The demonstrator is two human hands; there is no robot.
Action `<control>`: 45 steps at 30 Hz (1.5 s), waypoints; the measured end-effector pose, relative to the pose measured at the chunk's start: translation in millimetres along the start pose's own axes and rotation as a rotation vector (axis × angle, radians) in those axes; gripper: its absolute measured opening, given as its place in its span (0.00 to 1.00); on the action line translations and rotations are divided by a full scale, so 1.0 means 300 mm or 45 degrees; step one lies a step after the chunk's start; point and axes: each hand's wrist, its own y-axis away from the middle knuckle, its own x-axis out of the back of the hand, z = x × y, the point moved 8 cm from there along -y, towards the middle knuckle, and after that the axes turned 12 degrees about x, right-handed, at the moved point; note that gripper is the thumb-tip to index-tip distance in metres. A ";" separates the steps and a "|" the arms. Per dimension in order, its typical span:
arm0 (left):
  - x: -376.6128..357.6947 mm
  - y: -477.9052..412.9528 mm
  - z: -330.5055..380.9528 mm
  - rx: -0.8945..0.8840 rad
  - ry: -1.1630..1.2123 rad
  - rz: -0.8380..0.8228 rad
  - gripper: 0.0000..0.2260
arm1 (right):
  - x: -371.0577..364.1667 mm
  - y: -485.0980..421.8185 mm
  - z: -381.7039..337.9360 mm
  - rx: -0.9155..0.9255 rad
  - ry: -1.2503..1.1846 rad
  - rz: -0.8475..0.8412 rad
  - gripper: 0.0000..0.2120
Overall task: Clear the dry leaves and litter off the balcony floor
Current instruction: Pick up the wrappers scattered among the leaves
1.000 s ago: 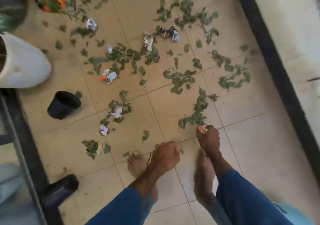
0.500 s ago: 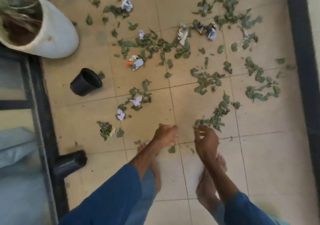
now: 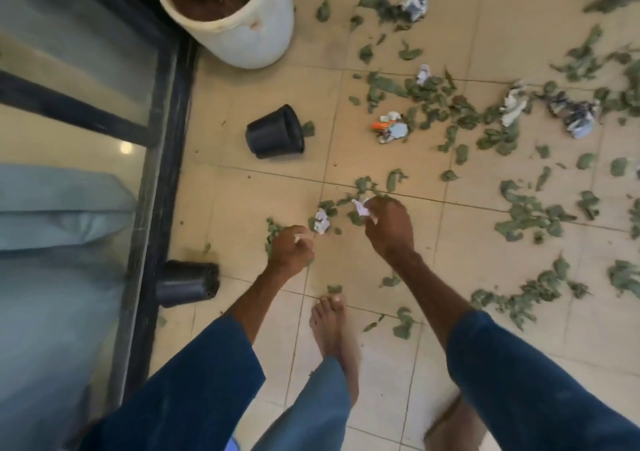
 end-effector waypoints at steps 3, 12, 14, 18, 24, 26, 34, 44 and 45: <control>0.079 -0.139 -0.058 -0.126 -0.355 0.168 0.17 | -0.149 -0.132 0.046 0.033 0.278 -0.133 0.14; -0.036 -0.297 0.046 -0.299 -0.536 0.323 0.14 | -0.235 -0.189 0.135 0.032 0.449 -0.102 0.06; -0.093 -0.302 0.071 -0.313 -0.690 0.309 0.18 | -0.213 -0.181 0.135 0.066 0.423 -0.116 0.10; -0.155 -0.315 0.077 -0.237 -0.883 0.346 0.22 | -0.247 -0.173 0.155 0.119 0.442 -0.271 0.21; -0.137 -0.327 0.083 -0.345 -0.898 0.383 0.15 | -0.310 -0.184 0.186 0.100 0.506 -0.326 0.20; -0.097 -0.313 0.089 -0.358 -0.800 0.340 0.13 | -0.310 -0.170 0.188 0.061 0.490 -0.354 0.17; 0.196 -0.241 -0.042 -0.069 -0.312 0.343 0.13 | -0.292 -0.060 0.036 0.000 -0.016 -0.322 0.03; 0.345 -0.164 -0.501 0.074 0.049 0.320 0.14 | -0.734 0.049 -0.246 0.309 0.227 -0.793 0.26; 0.346 -0.161 -0.527 0.076 0.051 0.317 0.14 | -0.774 0.043 -0.241 0.336 0.310 -0.798 0.27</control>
